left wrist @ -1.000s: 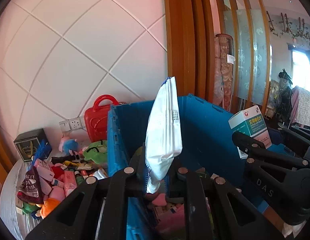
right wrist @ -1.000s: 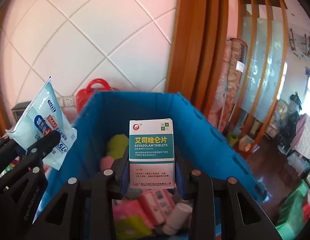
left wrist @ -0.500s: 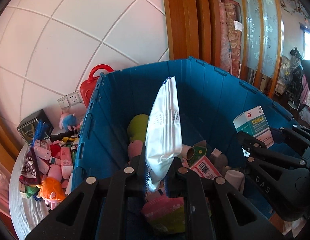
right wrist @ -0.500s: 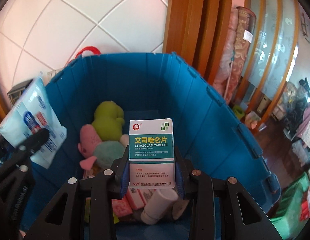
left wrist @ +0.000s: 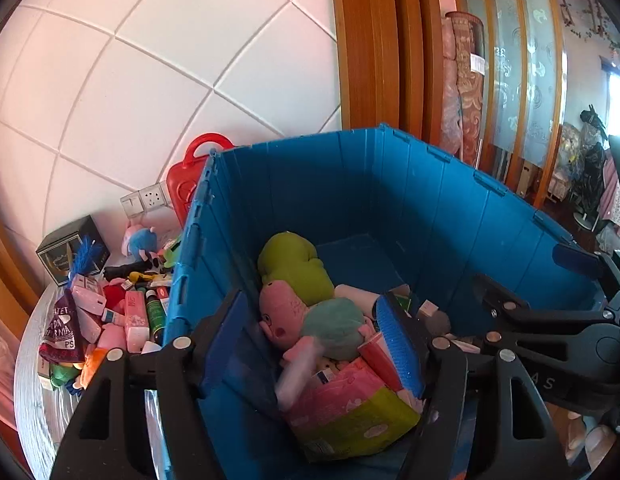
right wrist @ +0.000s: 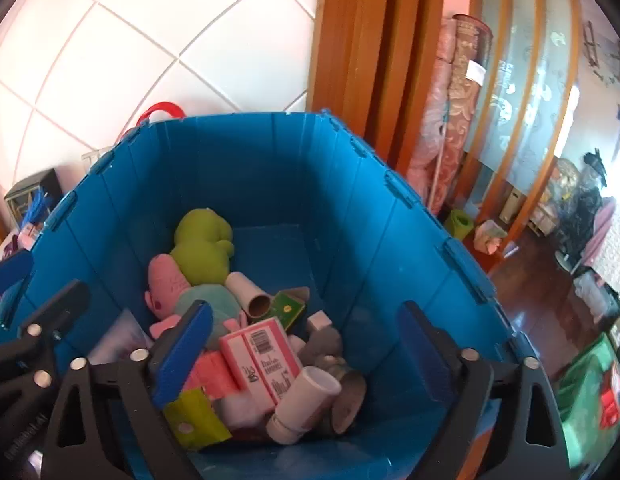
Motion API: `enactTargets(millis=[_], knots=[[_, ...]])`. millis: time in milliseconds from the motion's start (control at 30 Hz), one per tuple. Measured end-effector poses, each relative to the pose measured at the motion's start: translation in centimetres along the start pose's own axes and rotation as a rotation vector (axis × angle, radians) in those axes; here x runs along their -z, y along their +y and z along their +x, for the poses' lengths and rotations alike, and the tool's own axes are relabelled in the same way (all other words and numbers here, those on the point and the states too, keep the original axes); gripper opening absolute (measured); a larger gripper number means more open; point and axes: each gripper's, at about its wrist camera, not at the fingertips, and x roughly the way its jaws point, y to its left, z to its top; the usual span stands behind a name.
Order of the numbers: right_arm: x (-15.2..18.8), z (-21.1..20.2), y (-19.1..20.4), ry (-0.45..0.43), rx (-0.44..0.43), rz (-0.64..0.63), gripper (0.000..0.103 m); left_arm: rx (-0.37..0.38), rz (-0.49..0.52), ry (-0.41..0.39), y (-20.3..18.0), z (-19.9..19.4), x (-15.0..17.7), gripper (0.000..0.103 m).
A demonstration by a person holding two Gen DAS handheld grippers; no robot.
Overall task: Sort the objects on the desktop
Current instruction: 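Open both tools to drop the sachet and Estazolam box into the bin, then move both tools back from the bin to the clutter heap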
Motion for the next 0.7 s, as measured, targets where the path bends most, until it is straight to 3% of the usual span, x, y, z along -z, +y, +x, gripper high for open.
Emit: enactTargets(millis=[100,333,700], knots=[[0.0,-1.1,0.0,-0.010,0.004,0.023,0.102,-0.003,-0.014,-0.021,0.9,-1.1,-0.1,0.067],[-0.6,-4.1,2.4,-0.052,-0.032,0.020,0.103,-0.030,-0.050,-0.059,4.7,-4.1,0.2,0.067],[-1.6,-7.8,12.9,-0.114,-0.116,-0.083,0.103,-0.123,-0.135,-0.084,15.1,-7.8,2.7,0.067]])
